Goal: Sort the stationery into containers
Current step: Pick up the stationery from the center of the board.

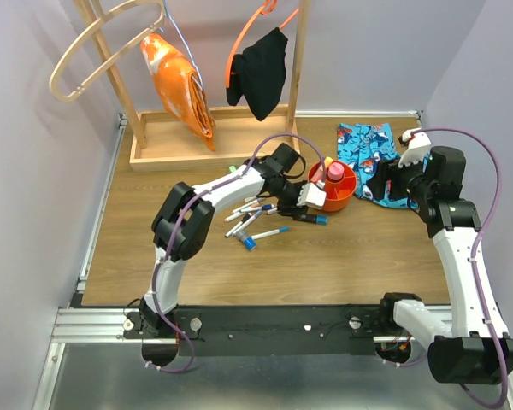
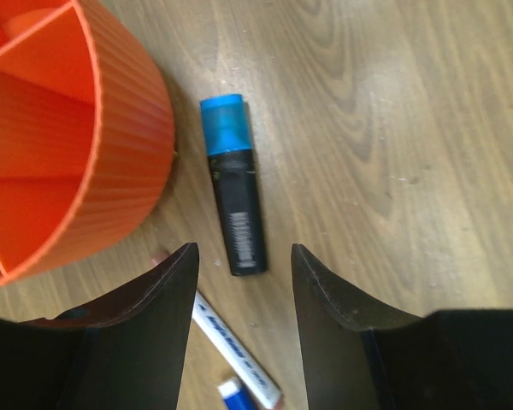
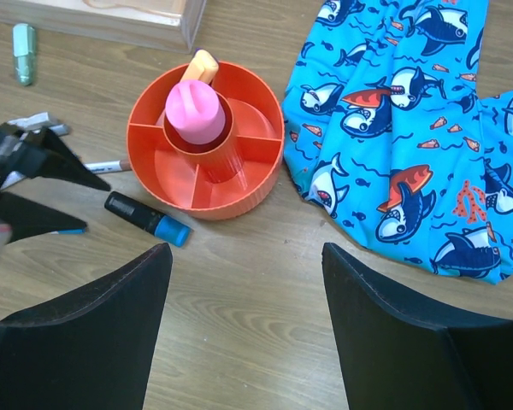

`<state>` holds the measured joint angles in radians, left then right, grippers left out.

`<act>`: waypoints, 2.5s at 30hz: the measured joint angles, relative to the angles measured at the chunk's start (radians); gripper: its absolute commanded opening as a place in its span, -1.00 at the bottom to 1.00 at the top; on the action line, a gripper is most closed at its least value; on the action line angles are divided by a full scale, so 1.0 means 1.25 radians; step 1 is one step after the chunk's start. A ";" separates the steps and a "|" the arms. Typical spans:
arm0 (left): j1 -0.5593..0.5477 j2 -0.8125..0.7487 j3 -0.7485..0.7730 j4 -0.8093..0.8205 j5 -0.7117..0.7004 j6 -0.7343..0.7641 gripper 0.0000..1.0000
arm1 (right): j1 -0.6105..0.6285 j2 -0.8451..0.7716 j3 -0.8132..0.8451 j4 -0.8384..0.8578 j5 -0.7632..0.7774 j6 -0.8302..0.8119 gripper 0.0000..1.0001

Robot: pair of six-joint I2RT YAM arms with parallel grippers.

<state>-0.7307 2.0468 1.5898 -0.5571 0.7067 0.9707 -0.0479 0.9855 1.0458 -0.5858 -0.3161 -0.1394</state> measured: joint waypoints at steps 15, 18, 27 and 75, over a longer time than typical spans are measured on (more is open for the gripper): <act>-0.051 0.171 0.210 -0.160 -0.090 0.037 0.11 | 0.000 -0.010 -0.021 0.011 -0.027 0.006 0.57; -0.054 0.192 0.233 -0.177 -0.105 0.028 0.11 | 0.000 -0.010 -0.030 0.016 -0.030 0.006 0.57; -0.065 0.221 0.263 -0.218 -0.126 0.027 0.11 | 0.000 -0.023 -0.057 0.018 -0.031 0.006 0.57; -0.193 0.126 0.074 -0.005 -0.226 -0.302 -0.96 | 0.000 -0.110 -0.095 -0.003 -0.045 -0.007 0.55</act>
<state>-0.9726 2.2044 1.6829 -0.5632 0.4248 0.5934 -0.0479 0.8482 0.9268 -0.5900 -0.3729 -0.1482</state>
